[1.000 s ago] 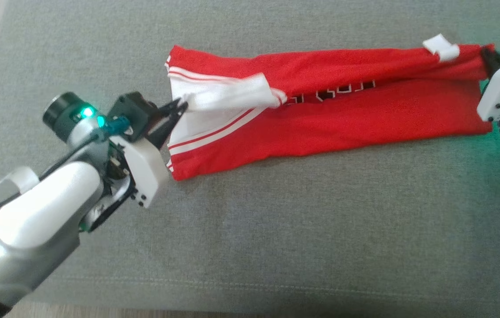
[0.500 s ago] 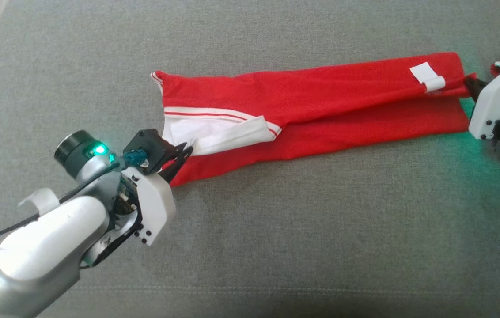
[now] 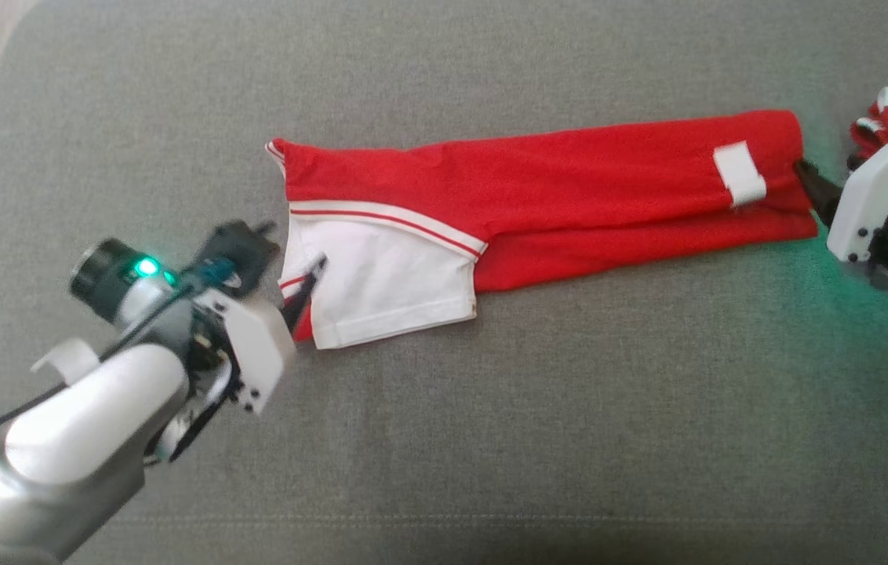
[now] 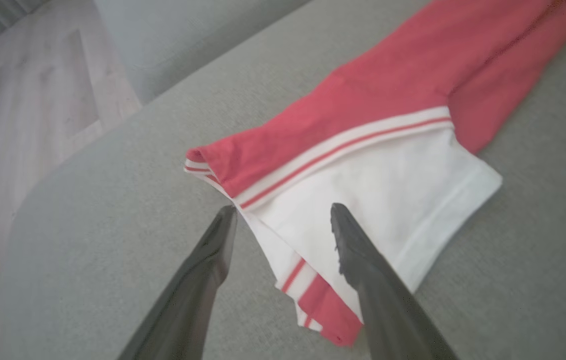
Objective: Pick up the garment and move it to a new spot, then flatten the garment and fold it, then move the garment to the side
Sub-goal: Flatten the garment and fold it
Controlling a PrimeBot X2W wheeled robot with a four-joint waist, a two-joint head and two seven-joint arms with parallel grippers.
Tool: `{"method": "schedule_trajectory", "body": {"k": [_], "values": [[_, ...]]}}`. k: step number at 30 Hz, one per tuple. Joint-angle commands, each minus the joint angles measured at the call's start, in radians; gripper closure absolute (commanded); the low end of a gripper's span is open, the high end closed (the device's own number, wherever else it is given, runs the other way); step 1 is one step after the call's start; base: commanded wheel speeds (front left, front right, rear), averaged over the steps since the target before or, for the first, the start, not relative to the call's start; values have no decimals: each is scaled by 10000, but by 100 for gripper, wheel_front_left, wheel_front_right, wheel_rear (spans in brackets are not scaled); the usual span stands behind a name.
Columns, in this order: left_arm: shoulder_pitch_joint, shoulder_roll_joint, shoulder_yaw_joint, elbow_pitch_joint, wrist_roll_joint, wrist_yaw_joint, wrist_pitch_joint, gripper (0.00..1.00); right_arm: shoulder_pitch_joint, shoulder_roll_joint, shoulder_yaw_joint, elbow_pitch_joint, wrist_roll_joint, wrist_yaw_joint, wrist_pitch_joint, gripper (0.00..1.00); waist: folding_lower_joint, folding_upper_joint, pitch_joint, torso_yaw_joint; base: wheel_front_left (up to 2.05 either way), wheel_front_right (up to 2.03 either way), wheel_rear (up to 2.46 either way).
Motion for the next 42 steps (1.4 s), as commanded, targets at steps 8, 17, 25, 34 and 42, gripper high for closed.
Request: {"method": "schedule_trajectory", "body": {"k": [8, 17, 25, 34, 42], "values": [[262, -410, 2236, 574, -789, 1356, -2445, 0, 24, 145, -474, -1335, 210, 65, -2183, 0, 0, 0, -640, -39, 0, 0, 0], [1599, -1543, 5323, -384, -570, 2251, -3311, 0, 715, 423, -912, -2315, -858, 65, -4901, 0, 0, 0, -933, -24, 0, 0, 0], [4167, -3210, 7621, -1322, 1514, 1546, -3316, 0, 2098, 1380, -2203, -2881, -2762, 65, -5751, 0, 0, 0, -1041, -181, 0, 0, 0], [4631, -3935, 8642, -1012, 2730, 254, -3317, 0, 2750, 2292, -4232, -2704, -3891, 65, -5319, 0, 0, 0, -495, -1, 0, 0, 0], [4420, -4397, 8874, -628, 3291, -516, -3318, 0, 1965, 2841, -6515, -1006, -4183, 65, -4020, 0, 0, 0, 194, 432, 0, 0, 0]]}}
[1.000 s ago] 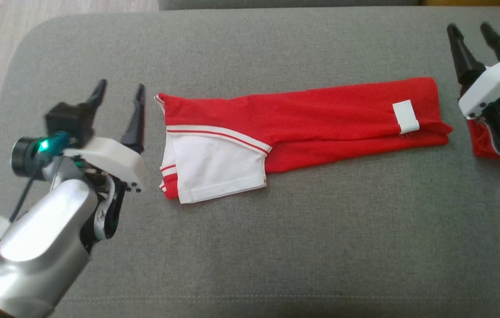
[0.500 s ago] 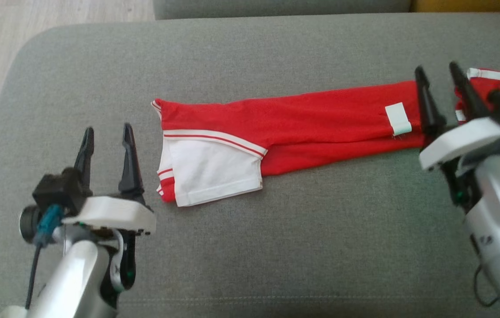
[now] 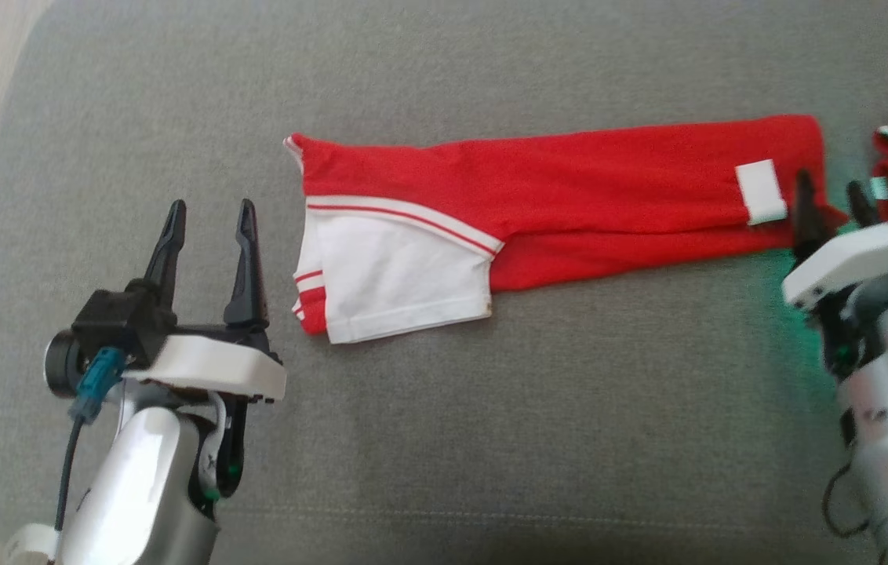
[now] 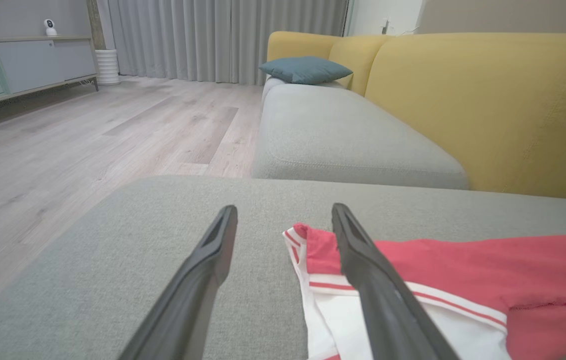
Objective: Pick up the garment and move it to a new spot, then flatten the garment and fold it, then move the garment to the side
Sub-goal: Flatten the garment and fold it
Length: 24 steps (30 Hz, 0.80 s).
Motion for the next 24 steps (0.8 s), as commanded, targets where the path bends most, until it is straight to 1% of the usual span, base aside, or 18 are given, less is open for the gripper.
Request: {"method": "schedule_trajectory", "body": {"k": [1, 6, 9, 12, 16, 17, 18, 19, 24], "values": [[-465, 76, 483, -210, 148, -117, -52, 0, -651, -34, -207, 16, -245, 65, 150, 0, 0, 0, 251, 205, 0, 0, 0], [-541, -59, 684, -13, 374, -373, -52, 0, -1195, -35, -1261, 993, -713, 65, 546, 0, 0, 0, 527, 358, 0, 0, 0], [-577, -136, 813, 40, 500, -487, -53, 0, -1414, -23, -1645, 1505, -1069, 65, 769, 0, 0, 0, 628, 393, 0, 0, 0], [-577, -205, 951, 74, 607, -584, -53, 0, -1572, 82, -1884, 1852, -1328, 65, 925, 0, 0, 0, 668, 382, 0, 0, 0], [-561, -255, 1109, 115, 702, -655, -53, 0, -1659, 275, -1924, 2020, -1458, 65, 1056, 0, 0, 0, 655, 313, 0, 0, 0], [-558, -269, 1158, 138, 734, -672, -53, 0, -1667, 337, -1911, 2054, -1478, 65, 1105, 4, 0, 0, 633, 281, 0, 0, 0], [-559, -281, 1205, 161, 762, -692, -53, 0, -1676, 386, -1898, 2066, -1490, 65, 1135, 58, 0, 0, 611, 247, 0, 0, 0], [-566, -293, 1252, 178, 789, -711, -53, 0, -1693, 434, -1867, 2048, -1487, 65, 1151, 100, 0, 0, 590, 210, 0, 0, 0], [-557, -364, 1458, 208, 912, -807, -53, 0, -1712, 474, -1713, 1738, -1338, 65, 1114, 100, 0, 0, 437, -13, 0, 0, 0]]}}
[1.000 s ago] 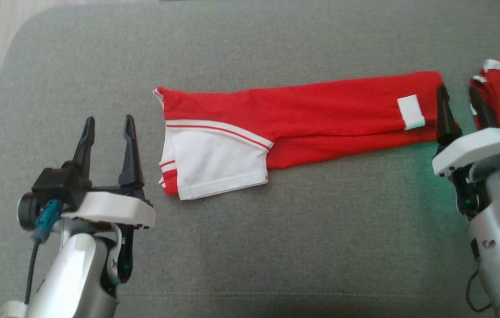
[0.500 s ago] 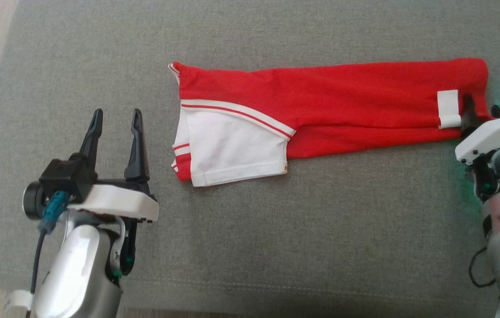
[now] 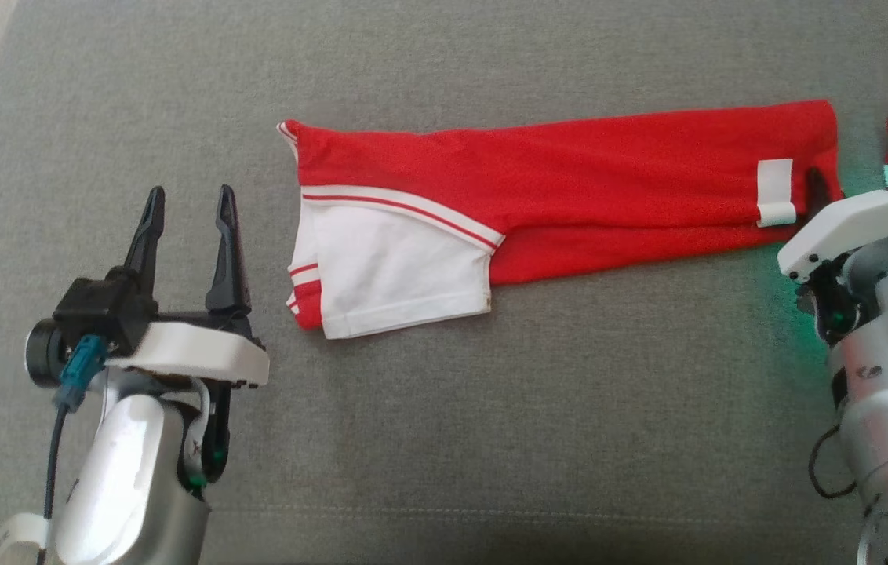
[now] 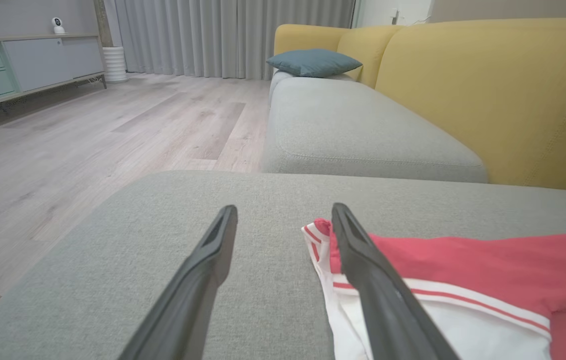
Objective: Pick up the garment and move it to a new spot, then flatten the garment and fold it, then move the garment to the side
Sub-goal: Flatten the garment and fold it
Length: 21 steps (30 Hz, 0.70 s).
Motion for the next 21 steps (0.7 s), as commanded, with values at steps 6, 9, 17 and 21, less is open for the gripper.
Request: {"method": "schedule_trajectory", "body": {"k": [6, 9, 17, 21], "values": [[-267, 9, 546, -226, 182, -156, -53, 0, 36, -561, -75, -618, -187, 65, -244, 100, 0, 0, -281, -202, 0, 0, 0], [-215, -66, 608, -186, 227, -205, -53, 0, 112, -809, -508, -712, -386, 65, -422, 100, 0, 0, -453, -225, 0, 0, 0], [64, -257, 842, -121, 274, -297, -53, 0, 127, -80, -733, -1423, -794, 65, -487, 100, 0, 0, -1047, -204, 0, 0, 0], [273, -332, 975, -86, 284, -318, -53, 0, 193, 654, -276, -2220, -567, 65, -190, 100, 0, 0, -1453, -173, 0, 0, 0]]}}
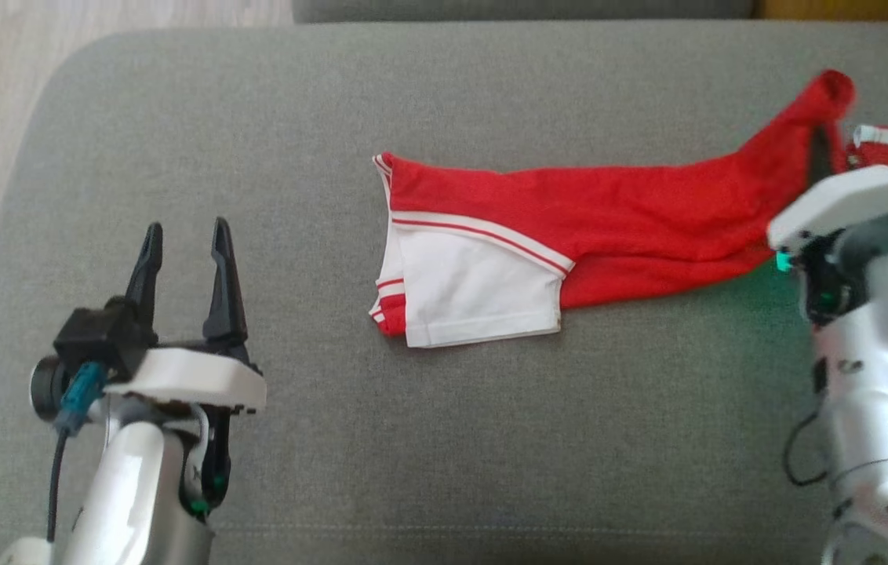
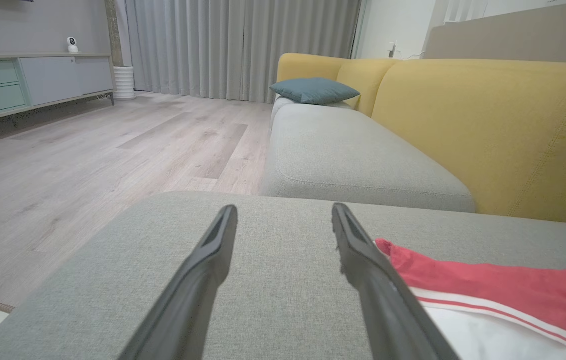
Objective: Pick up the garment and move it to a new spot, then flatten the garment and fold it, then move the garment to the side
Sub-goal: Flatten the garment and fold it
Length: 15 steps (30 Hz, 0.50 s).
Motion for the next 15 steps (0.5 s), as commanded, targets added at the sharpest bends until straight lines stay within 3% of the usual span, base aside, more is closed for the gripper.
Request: {"method": "schedule_trajectory", "body": {"k": [1, 4, 8, 13, 15], "values": [[-119, 62, 432, -277, 109, -33, -53, 0, -108, 292, 458, -709, 256, 65, 173, 100, 0, 0, -287, 30, 0, 0, 0], [115, 1, 511, -244, 124, -73, -53, 0, 170, 543, 1519, -1655, 1116, 65, 636, 100, 0, 0, -588, 97, 0, 0, 0], [260, -64, 567, -245, 124, -114, -53, 0, 642, 556, 3620, -2433, 3360, 65, 766, 100, 0, 0, -720, 245, 0, 0, 0], [312, -150, 506, -229, 159, -186, -53, 0, 927, 558, 5559, -2500, 5001, 65, 109, 100, 0, 0, -672, 570, 0, 0, 0], [303, -166, 483, -216, 166, -199, -53, 0, 924, 559, 5877, -2385, 5279, 65, -60, 100, 0, 0, -639, 661, 0, 0, 0]]}}
